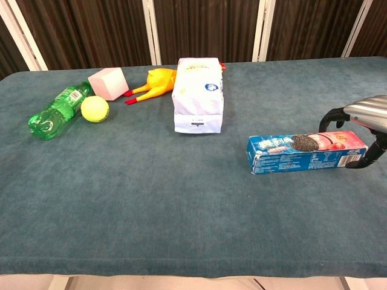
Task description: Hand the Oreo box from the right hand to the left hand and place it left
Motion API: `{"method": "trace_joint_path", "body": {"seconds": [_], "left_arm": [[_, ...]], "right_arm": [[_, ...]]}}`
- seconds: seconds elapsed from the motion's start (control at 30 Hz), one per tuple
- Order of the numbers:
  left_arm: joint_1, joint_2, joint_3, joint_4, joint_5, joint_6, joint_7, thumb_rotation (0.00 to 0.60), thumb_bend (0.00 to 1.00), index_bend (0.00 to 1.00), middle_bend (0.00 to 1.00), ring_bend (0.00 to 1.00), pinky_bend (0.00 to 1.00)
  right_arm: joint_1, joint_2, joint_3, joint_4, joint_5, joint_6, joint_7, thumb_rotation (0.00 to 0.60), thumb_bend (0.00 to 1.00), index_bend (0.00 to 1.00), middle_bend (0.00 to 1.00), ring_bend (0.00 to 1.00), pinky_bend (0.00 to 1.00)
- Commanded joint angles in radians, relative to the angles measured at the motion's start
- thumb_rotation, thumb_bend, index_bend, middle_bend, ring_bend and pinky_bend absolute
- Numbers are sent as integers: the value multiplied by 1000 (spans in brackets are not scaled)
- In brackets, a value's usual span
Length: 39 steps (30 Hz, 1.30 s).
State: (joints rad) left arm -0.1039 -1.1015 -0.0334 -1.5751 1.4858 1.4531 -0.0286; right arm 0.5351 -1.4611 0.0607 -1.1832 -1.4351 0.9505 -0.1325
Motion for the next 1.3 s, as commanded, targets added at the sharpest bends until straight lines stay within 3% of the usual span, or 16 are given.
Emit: {"method": "trace_joint_path", "body": {"seconds": [0.03, 0.43, 0.63, 0.73, 0.93, 1.0, 1.3], "left_arm": [[-1, 0, 2, -3, 1, -3, 2, 600, 309, 187, 87, 48, 202], [0, 5, 4, -12, -5, -11, 10, 600, 309, 206, 102, 50, 205], [-2, 6, 6, -15, -7, -18, 14, 600, 309, 209, 110, 53, 205], [-3, 7, 6, -15, -6, -19, 14, 600, 310, 210, 114, 54, 206], [-13, 3, 8, -22, -4, -36, 25, 600, 309, 211, 117, 56, 208], [-15, 2, 10, -23, 0, -39, 30, 600, 310, 211, 118, 56, 209], [-21, 0, 14, -33, 9, -46, 38, 600, 311, 213, 125, 68, 218]], "right_arm": [[0, 1, -3, 0, -2, 3, 4, 600, 67, 335, 238, 255, 250], [6, 2, -11, 12, 9, -10, 12, 600, 98, 336, 241, 255, 251], [8, -9, -13, 26, 13, -12, 18, 600, 196, 338, 247, 263, 260], [8, -10, -15, 26, 11, -12, 20, 600, 318, 363, 277, 298, 302], [-10, -19, -40, 45, -57, 69, 67, 600, 845, 537, 447, 480, 451], [-19, -29, -40, 64, -75, 107, 85, 600, 971, 603, 502, 531, 483], [-34, -31, -36, 69, -129, 214, 169, 600, 1000, 634, 562, 600, 534]]}}
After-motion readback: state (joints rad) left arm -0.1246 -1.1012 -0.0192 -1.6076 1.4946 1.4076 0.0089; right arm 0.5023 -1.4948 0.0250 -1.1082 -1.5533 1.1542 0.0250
